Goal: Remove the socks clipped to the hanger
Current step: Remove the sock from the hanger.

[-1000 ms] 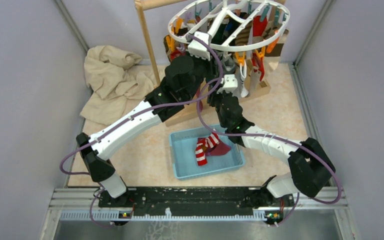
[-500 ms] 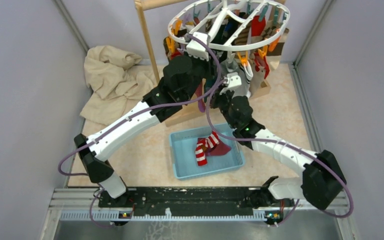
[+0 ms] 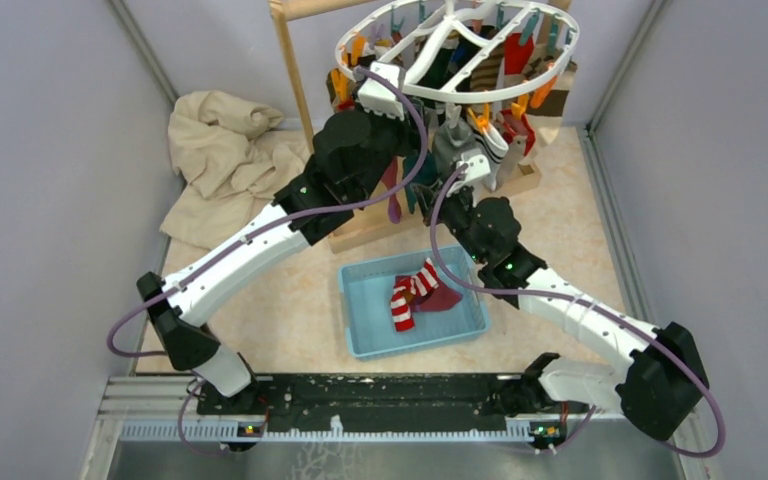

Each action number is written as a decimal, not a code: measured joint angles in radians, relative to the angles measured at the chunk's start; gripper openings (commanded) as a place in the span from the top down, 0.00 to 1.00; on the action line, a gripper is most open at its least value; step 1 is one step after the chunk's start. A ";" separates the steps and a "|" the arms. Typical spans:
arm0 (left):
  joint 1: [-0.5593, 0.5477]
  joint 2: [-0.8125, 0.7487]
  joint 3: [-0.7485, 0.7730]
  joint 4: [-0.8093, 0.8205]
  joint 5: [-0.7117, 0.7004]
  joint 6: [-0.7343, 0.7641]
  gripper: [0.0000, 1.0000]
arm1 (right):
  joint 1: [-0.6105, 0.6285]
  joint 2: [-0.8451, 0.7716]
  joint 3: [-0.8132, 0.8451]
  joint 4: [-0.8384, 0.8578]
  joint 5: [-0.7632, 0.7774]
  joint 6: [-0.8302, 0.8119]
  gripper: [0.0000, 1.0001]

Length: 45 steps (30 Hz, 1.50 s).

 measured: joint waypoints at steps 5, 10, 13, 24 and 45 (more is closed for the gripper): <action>0.006 -0.008 -0.018 -0.012 0.017 -0.017 0.39 | 0.000 -0.003 -0.034 -0.016 -0.006 0.010 1.00; 0.007 -0.055 -0.076 -0.022 0.029 -0.044 0.41 | 0.000 -0.003 -0.045 -0.018 -0.019 0.023 1.00; 0.007 -0.082 -0.101 -0.022 0.033 -0.054 0.43 | 0.000 -0.003 -0.045 -0.013 -0.024 0.026 1.00; 0.007 -0.045 -0.074 -0.012 0.035 -0.070 0.42 | 0.000 0.007 -0.050 -0.002 -0.030 0.032 1.00; 0.007 0.100 0.087 -0.023 -0.049 -0.079 0.51 | 0.000 0.052 -0.077 0.032 -0.060 0.049 1.00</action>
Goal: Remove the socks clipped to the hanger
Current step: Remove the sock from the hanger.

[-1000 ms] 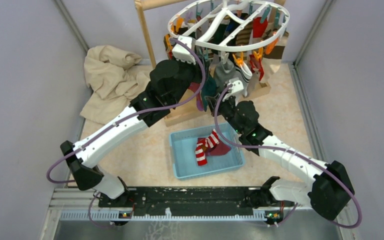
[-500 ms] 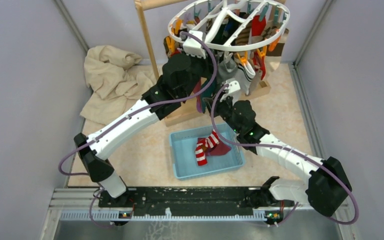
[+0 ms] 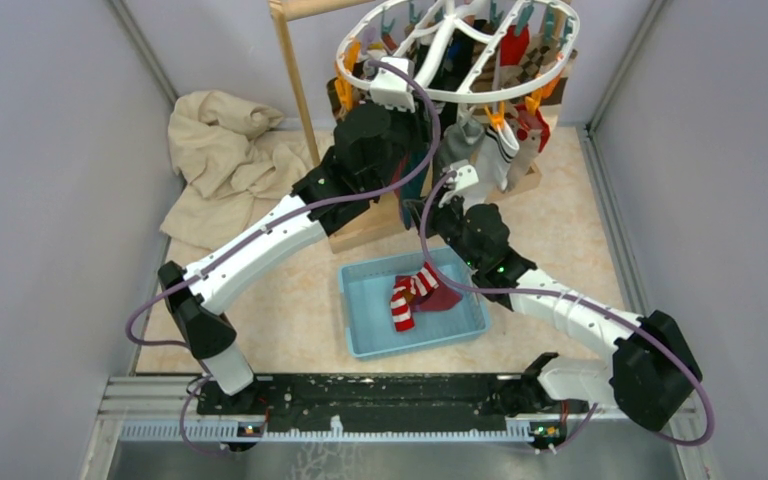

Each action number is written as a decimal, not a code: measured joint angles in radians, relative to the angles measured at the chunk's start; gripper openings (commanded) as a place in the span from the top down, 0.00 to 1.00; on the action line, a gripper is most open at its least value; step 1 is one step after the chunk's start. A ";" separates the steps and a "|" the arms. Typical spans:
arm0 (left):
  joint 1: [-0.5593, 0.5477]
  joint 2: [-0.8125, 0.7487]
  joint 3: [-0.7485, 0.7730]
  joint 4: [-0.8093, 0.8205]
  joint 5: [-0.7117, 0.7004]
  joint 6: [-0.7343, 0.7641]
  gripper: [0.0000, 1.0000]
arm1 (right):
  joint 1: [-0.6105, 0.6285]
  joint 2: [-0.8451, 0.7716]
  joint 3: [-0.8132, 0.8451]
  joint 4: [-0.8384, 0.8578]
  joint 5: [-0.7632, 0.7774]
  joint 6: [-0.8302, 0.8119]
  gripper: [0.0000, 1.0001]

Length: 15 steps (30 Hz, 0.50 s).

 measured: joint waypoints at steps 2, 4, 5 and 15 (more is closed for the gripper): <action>0.000 0.000 0.000 0.000 -0.009 0.000 0.51 | 0.000 0.000 -0.005 0.003 0.000 0.000 1.00; 0.002 0.000 0.000 0.000 -0.016 0.000 0.51 | 0.000 0.001 -0.006 0.003 -0.001 0.000 1.00; 0.003 0.000 0.000 0.000 -0.018 0.001 0.51 | 0.000 0.001 -0.006 0.003 -0.001 0.000 1.00; 0.022 0.000 0.000 -0.008 -0.023 0.000 0.68 | 0.000 0.007 -0.007 0.004 0.001 0.000 1.00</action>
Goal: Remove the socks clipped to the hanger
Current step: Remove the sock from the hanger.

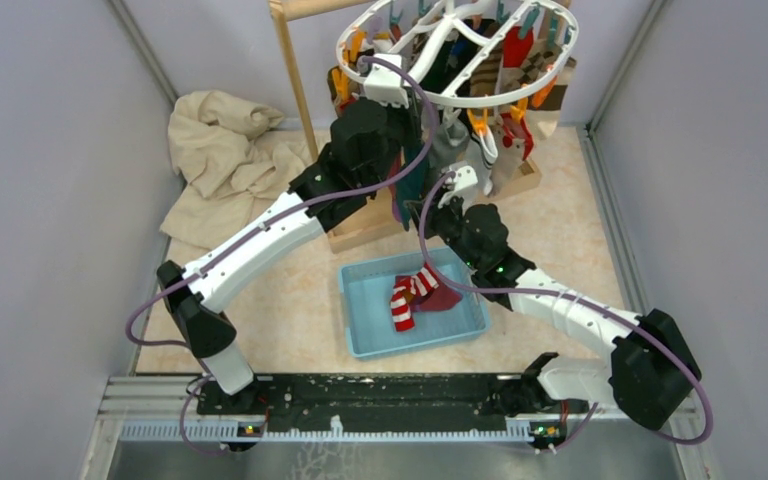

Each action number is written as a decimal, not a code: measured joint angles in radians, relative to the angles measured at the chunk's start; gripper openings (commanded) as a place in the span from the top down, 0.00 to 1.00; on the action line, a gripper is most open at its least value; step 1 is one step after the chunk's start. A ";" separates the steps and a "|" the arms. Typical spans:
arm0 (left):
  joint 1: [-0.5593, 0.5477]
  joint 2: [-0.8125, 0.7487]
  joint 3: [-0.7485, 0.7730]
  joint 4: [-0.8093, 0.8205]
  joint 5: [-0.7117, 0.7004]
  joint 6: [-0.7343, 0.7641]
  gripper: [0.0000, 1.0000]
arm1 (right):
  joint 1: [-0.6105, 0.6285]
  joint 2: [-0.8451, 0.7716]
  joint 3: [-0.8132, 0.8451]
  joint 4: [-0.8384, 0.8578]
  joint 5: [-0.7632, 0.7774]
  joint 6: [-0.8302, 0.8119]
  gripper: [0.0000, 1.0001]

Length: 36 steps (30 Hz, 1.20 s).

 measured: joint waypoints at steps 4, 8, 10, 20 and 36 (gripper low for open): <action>0.005 0.000 0.000 -0.003 0.003 0.000 0.61 | 0.000 0.000 -0.001 0.000 0.000 0.000 1.00; 0.010 0.000 0.000 -0.014 0.008 0.000 0.34 | 0.000 0.003 -0.001 0.000 0.000 0.000 1.00; 0.010 0.000 0.005 -0.030 0.012 -0.001 0.32 | 0.000 0.007 -0.001 0.002 0.001 0.000 1.00; 0.011 -0.044 0.028 -0.105 0.017 -0.016 0.29 | 0.001 0.049 -0.001 0.022 0.001 -0.003 1.00; 0.015 -0.080 0.034 -0.165 0.026 -0.059 0.45 | 0.036 0.120 0.035 0.021 0.034 -0.028 1.00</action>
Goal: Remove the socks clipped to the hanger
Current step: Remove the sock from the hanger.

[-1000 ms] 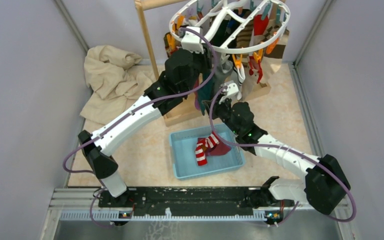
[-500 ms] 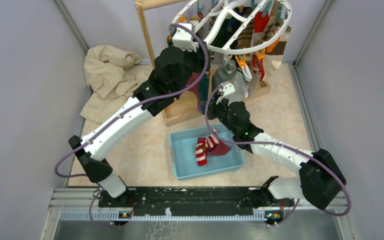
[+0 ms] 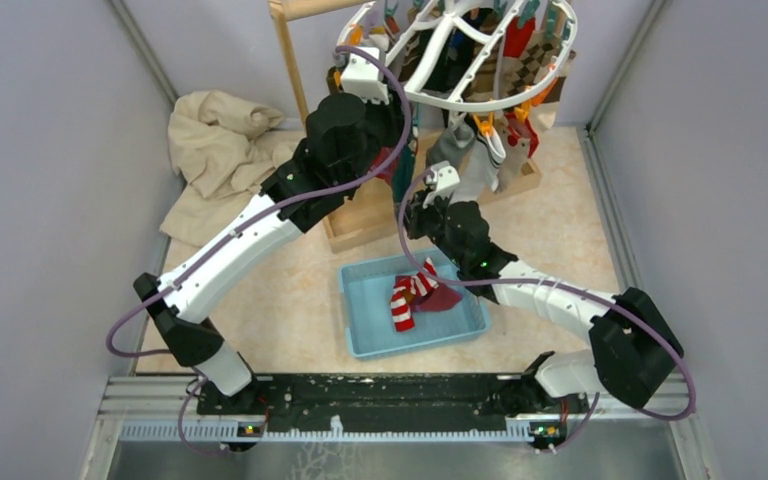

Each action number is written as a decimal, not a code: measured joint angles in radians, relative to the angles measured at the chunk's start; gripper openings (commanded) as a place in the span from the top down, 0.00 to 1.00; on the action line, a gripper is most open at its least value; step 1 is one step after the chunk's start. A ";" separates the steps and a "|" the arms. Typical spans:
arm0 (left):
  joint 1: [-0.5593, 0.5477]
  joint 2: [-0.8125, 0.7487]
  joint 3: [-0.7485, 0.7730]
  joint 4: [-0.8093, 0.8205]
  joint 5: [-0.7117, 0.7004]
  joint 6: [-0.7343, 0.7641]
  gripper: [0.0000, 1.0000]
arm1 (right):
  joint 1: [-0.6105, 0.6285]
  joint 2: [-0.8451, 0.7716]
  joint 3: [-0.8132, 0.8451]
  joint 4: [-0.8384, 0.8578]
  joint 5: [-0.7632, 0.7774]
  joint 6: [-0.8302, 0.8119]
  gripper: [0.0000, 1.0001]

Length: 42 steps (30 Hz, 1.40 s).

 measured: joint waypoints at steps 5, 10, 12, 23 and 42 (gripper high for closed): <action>0.000 0.008 0.000 -0.001 0.018 -0.017 0.46 | 0.012 0.004 0.007 0.002 0.005 -0.007 1.00; 0.000 0.023 0.000 -0.008 0.044 -0.032 0.47 | 0.018 0.004 0.007 0.002 0.008 -0.011 1.00; 0.000 0.029 0.000 -0.014 0.053 -0.040 0.48 | 0.019 0.004 0.007 0.002 0.009 -0.016 1.00; -0.001 0.106 0.078 -0.053 0.061 -0.065 0.47 | 0.032 0.004 0.007 0.002 0.023 -0.026 1.00; -0.005 0.217 0.195 -0.107 0.032 -0.071 0.64 | 0.045 0.004 0.007 0.001 0.051 -0.043 1.00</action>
